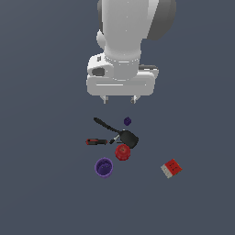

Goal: Pick up a designated object from a clutter of objects.

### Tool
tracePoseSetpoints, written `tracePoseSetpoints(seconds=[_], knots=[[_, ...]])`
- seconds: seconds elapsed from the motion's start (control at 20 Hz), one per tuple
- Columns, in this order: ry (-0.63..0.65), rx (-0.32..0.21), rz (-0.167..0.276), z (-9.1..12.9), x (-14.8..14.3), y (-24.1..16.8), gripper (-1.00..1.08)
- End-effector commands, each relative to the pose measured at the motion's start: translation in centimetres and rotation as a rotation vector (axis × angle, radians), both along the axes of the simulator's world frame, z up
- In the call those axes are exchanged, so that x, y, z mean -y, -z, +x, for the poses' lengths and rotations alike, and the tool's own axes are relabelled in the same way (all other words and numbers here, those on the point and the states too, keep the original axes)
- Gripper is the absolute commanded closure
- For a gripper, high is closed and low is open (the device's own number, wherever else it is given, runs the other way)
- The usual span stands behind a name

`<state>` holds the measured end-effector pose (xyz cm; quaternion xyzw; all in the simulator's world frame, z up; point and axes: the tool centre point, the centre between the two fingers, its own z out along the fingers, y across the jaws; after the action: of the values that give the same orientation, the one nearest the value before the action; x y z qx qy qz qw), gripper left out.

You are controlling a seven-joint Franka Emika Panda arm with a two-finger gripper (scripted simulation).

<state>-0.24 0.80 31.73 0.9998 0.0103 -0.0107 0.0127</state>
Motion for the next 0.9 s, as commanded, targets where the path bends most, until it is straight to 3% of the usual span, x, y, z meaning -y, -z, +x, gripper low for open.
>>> tracePoseSetpoints(seconds=[0.0, 0.5, 0.85], knots=[[0.0, 0.0, 0.0, 0.0, 0.0, 0.0, -0.92], [-0.063, -0.026, -0.01, -0.2, -2.4, 0.9, -0.92], [-0.068, -0.026, -0.01, -0.3, -2.4, 1.2, -0.92]])
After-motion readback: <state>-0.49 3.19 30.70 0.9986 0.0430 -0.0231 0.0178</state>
